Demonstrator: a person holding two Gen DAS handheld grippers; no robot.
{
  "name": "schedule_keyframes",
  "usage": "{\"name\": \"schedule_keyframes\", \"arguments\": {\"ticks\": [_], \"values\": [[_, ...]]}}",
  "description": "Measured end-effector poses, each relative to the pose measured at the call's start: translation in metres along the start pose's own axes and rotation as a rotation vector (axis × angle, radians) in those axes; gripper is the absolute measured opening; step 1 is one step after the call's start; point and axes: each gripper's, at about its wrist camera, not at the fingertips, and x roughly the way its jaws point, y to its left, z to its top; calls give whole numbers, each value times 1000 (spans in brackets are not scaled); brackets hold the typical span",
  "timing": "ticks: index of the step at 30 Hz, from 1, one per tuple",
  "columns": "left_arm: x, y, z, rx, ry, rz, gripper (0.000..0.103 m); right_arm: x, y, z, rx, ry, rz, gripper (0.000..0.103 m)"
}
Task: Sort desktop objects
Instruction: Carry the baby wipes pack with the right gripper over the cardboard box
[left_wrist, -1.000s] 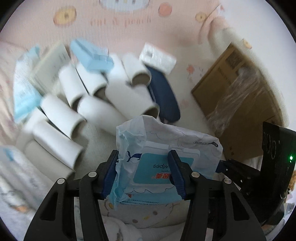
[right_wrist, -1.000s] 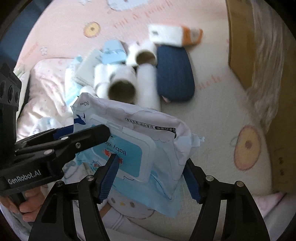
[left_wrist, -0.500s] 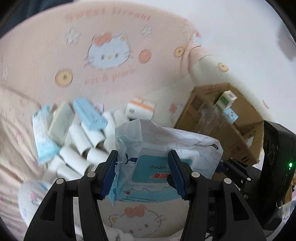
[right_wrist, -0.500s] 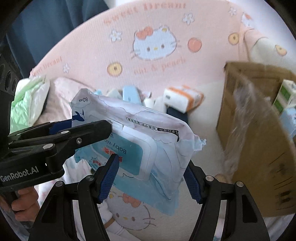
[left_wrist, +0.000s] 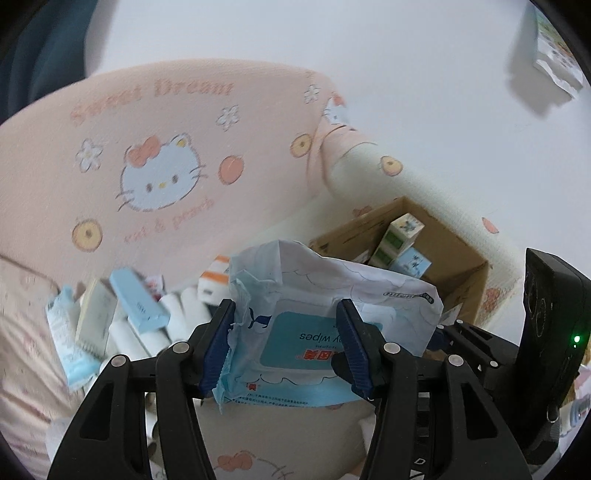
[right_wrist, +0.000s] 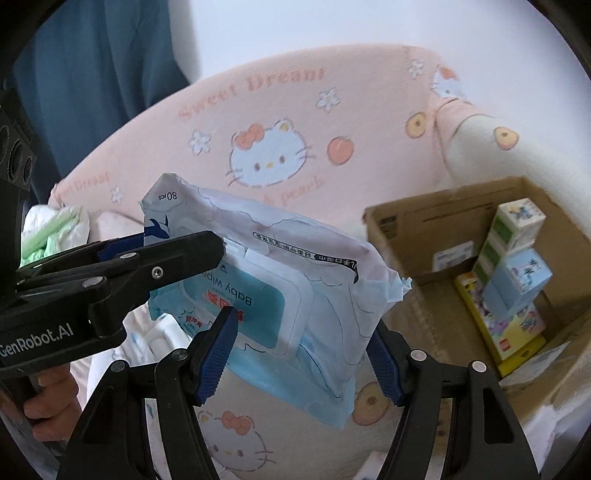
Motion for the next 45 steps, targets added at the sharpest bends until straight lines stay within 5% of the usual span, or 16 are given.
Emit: {"name": "schedule_keyframes", "arguments": {"ticks": [20,35,45], "values": [[17,-65,57,117,-89,-66,60,-35,-56,39,41,-102,-69,67],[56,-119,69,116,-51,-192,60,-70,-130,43,150,-119,-170,67],[99,-128,77,62,61,-243,60,-59,-167,44,183,-38,-182,67]]}}
